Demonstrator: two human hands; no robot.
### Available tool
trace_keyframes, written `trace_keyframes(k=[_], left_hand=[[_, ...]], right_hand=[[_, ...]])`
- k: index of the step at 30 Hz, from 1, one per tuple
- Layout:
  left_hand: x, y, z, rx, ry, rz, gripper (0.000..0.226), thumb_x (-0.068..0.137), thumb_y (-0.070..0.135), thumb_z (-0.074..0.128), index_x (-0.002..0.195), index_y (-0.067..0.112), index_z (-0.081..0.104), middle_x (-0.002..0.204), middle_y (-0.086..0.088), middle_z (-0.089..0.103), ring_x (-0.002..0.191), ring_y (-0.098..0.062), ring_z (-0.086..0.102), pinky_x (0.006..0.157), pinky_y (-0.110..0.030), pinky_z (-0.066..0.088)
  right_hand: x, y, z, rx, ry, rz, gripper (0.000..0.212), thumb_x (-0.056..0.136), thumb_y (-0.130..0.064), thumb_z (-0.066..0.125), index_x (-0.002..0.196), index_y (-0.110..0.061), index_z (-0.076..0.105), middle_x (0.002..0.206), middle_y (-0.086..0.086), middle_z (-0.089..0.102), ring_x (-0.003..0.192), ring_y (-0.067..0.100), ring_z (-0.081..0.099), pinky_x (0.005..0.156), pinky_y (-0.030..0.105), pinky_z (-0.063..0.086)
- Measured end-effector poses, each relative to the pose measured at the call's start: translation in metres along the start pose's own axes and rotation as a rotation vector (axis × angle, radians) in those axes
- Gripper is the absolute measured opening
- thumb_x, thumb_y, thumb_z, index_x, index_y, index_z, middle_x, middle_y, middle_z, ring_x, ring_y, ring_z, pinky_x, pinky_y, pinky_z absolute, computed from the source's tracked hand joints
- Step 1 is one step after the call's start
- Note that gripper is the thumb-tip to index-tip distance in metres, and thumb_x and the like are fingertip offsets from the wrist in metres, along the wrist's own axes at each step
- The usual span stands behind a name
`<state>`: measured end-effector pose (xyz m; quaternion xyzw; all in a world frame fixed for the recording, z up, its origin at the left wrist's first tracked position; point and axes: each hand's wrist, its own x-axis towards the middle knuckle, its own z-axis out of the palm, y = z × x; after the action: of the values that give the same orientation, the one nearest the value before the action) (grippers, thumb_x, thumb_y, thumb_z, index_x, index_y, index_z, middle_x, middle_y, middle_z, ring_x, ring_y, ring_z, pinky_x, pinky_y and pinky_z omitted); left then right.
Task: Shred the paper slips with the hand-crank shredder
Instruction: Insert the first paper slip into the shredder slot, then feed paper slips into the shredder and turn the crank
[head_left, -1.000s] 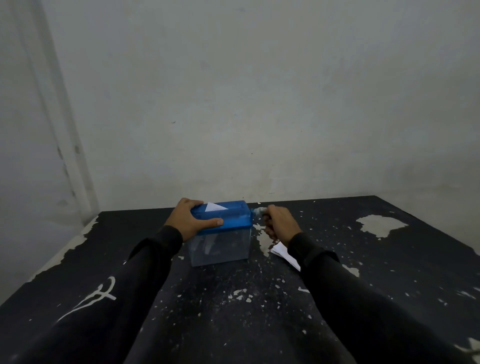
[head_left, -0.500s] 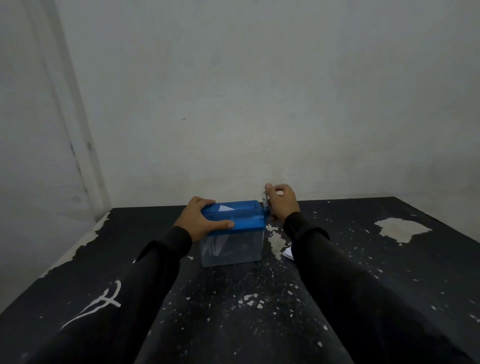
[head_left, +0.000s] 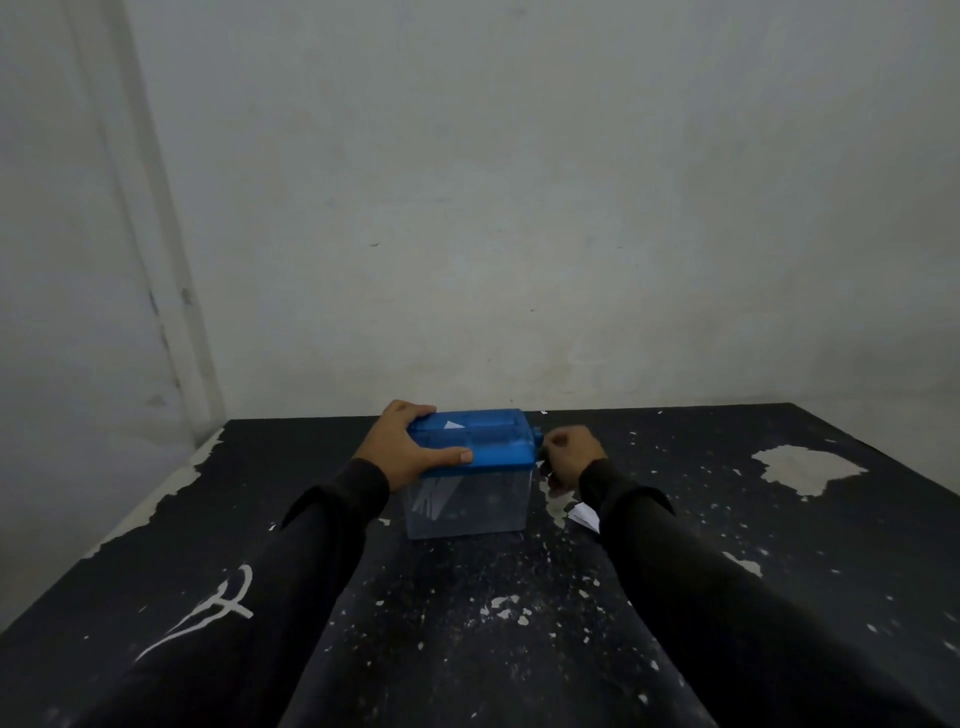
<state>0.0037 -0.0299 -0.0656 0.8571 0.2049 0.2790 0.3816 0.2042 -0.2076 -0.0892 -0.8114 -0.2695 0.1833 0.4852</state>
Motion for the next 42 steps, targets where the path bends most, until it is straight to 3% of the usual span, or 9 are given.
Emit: trace_keyframes(k=[10, 15, 19, 22, 26, 29, 32, 36, 42], left_hand=[[0.003, 0.003, -0.002, 0.007, -0.034, -0.039, 0.113, 0.048, 0.074, 0.088, 0.140, 0.017, 0.056, 0.123, 0.007, 0.049, 0.105, -0.003, 0.053, 0.082, -0.012, 0.042], [0.003, 0.006, -0.002, 0.005, -0.047, -0.045, 0.115, 0.047, 0.074, 0.087, 0.141, 0.015, 0.056, 0.121, 0.007, 0.048, 0.102, -0.002, 0.052, 0.082, -0.013, 0.042], [0.004, 0.003, 0.000, 0.013, -0.051, -0.053, 0.106, 0.054, 0.062, 0.088, 0.142, 0.014, 0.055, 0.123, 0.005, 0.049, 0.102, -0.002, 0.052, 0.079, -0.010, 0.042], [0.004, 0.005, -0.001, 0.016, -0.051, -0.052, 0.115, 0.049, 0.072, 0.088, 0.142, 0.015, 0.055, 0.125, 0.005, 0.049, 0.107, -0.007, 0.053, 0.083, -0.012, 0.042], [0.003, 0.003, -0.002, -0.002, -0.038, -0.046, 0.125, 0.039, 0.082, 0.081, 0.142, 0.016, 0.055, 0.124, 0.007, 0.049, 0.108, -0.007, 0.054, 0.089, -0.020, 0.045], [0.002, -0.001, -0.001, -0.012, -0.013, -0.036, 0.125, 0.040, 0.082, 0.081, 0.143, 0.017, 0.055, 0.126, 0.007, 0.051, 0.112, -0.010, 0.054, 0.092, -0.024, 0.046], [0.002, -0.003, 0.000, -0.057, 0.019, -0.039, 0.130, 0.035, 0.086, 0.081, 0.144, 0.018, 0.055, 0.131, 0.005, 0.052, 0.117, -0.014, 0.055, 0.095, -0.026, 0.048], [0.003, -0.002, 0.001, -0.107, 0.026, -0.030, 0.137, 0.026, 0.090, 0.080, 0.141, 0.018, 0.057, 0.134, 0.003, 0.054, 0.118, -0.016, 0.056, 0.098, -0.028, 0.049], [0.003, -0.003, 0.003, -0.127, 0.020, -0.027, 0.132, 0.030, 0.084, 0.083, 0.140, 0.017, 0.057, 0.135, 0.001, 0.053, 0.119, -0.018, 0.056, 0.096, -0.029, 0.048]], right_hand=[[-0.037, -0.008, -0.027, -0.126, -0.154, 0.059, 0.027, 0.102, -0.018, 0.049, 0.080, -0.006, 0.060, 0.054, 0.004, 0.053, 0.045, 0.019, 0.052, 0.047, 0.031, 0.049], [-0.043, -0.027, -0.041, 0.315, -0.194, 0.093, 0.030, 0.088, -0.029, 0.048, 0.058, -0.022, 0.047, 0.056, -0.002, 0.034, 0.046, 0.017, 0.029, 0.050, 0.027, 0.026], [-0.043, -0.049, -0.044, 0.382, -0.134, -0.028, 0.024, 0.097, -0.021, 0.050, 0.074, -0.014, 0.052, 0.053, -0.002, 0.036, 0.044, 0.017, 0.035, 0.049, 0.027, 0.030], [-0.029, -0.051, -0.036, 0.331, -0.034, -0.078, 0.024, 0.102, -0.022, 0.054, 0.083, -0.009, 0.059, 0.056, 0.002, 0.042, 0.043, 0.016, 0.040, 0.045, 0.027, 0.035], [-0.015, -0.036, -0.027, 0.230, 0.084, -0.102, 0.033, 0.099, -0.034, 0.064, 0.077, -0.010, 0.055, 0.060, 0.003, 0.046, 0.046, 0.014, 0.043, 0.044, 0.026, 0.039], [-0.018, -0.015, -0.031, 0.080, 0.169, -0.158, 0.029, 0.091, -0.031, 0.074, 0.082, -0.005, 0.064, 0.072, 0.002, 0.060, 0.065, 0.014, 0.054, 0.059, 0.026, 0.046], [-0.023, 0.011, -0.050, -0.251, 0.101, -0.091, 0.022, 0.086, -0.020, 0.080, 0.102, -0.008, 0.072, 0.097, 0.003, 0.071, 0.091, 0.017, 0.065, 0.078, 0.027, 0.051], [-0.033, 0.034, -0.072, -0.613, -0.060, 0.070, 0.054, 0.078, -0.022, 0.087, 0.127, -0.013, 0.066, 0.127, 0.007, 0.067, 0.118, 0.026, 0.063, 0.099, 0.034, 0.050], [-0.046, 0.049, -0.074, -0.739, -0.106, 0.178, 0.081, 0.073, -0.037, 0.089, 0.140, -0.011, 0.053, 0.143, 0.008, 0.056, 0.128, 0.028, 0.055, 0.105, 0.038, 0.048]])
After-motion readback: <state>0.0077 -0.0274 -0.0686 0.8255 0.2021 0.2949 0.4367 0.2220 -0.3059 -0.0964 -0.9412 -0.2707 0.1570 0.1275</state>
